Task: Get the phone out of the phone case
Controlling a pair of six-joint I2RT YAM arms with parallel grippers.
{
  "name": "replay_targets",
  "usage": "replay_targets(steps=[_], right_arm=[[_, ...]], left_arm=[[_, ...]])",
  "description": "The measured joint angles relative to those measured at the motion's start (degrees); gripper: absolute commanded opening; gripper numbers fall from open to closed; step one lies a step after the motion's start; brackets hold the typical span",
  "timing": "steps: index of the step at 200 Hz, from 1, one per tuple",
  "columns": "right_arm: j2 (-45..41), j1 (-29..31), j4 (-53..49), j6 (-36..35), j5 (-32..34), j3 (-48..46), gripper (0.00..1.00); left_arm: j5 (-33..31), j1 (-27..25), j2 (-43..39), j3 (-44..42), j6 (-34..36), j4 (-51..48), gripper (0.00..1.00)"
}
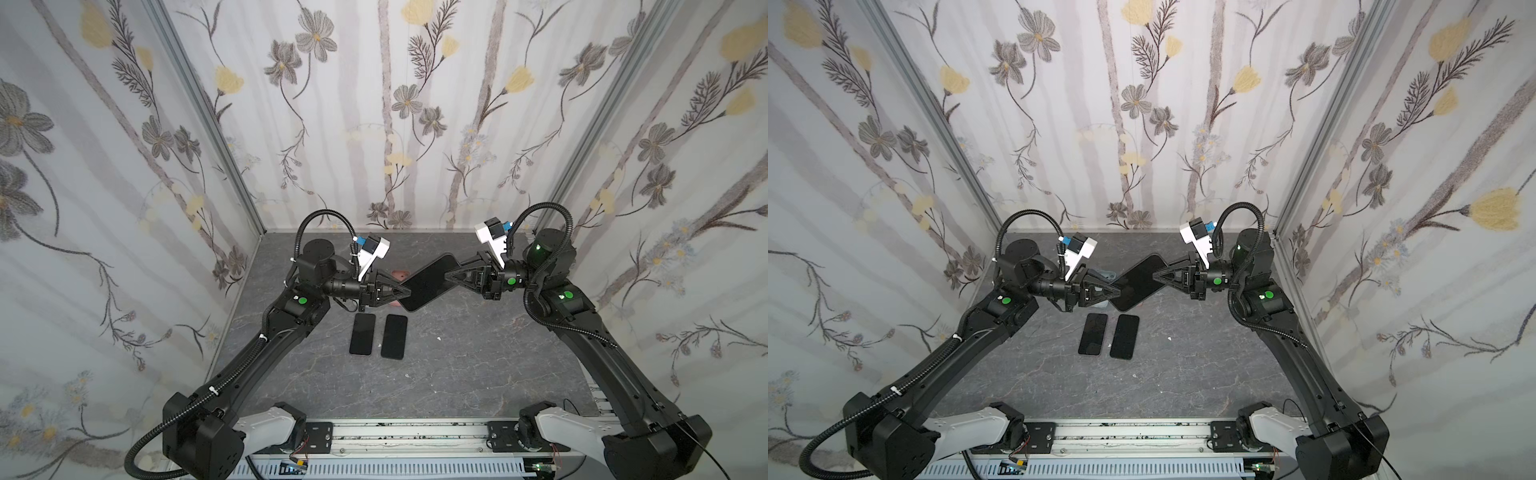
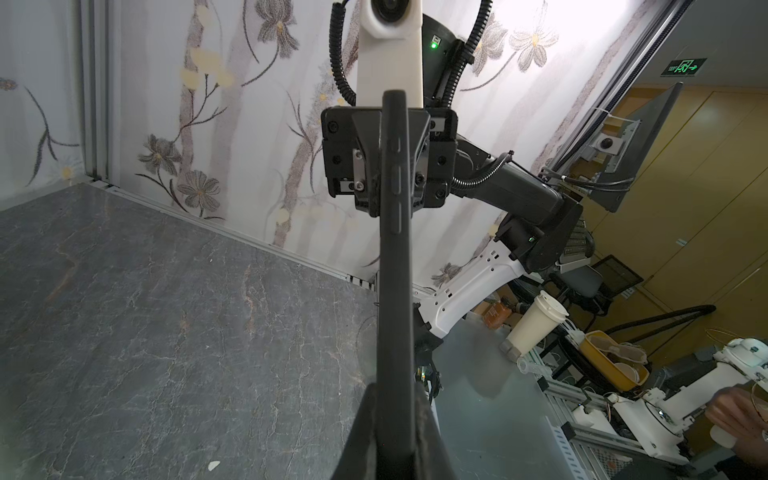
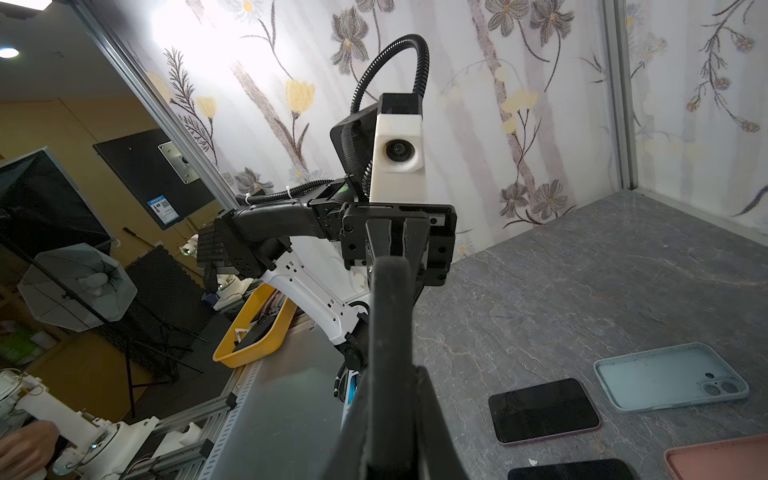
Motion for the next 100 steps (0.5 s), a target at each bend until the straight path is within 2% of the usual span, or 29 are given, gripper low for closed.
replay_targets(steps=[8, 17, 29, 37, 77, 100], right_arm=[[-0.35, -0.09, 0.0, 0.02, 0.5, -0.24, 0.44], [-0.85, -0.46, 0.24, 0.0, 0.66, -0.5, 0.56], [-2.1, -1.55, 0.37, -0.24, 1.77, -1.03, 0.68], [-2.99, -2.43, 0.33, -0.79, 3.69, -1.2, 0.73], [-6.93, -4.46, -3.82, -6.16, 16.57, -0.79, 0.79], [-9.88, -4.57, -5.31, -10.1, 24.57, -0.79, 0.68]], left_arm=[[-0.57, -0.04, -0.2, 0.0, 0.11, -0.24, 0.0], [-1.49, -0.04, -0.63, 0.0, 0.42, -0.79, 0.0], [-3.17, 0.09, -1.4, -0.02, 1.38, -1.49, 0.0], [-4.83, 0.22, -1.77, 0.04, 2.4, -2.32, 0.0], [-15.56, 0.11, -1.62, 1.86, 8.44, -8.96, 0.0], [-19.91, -0.33, -1.88, 1.86, 11.74, -11.06, 0.0]])
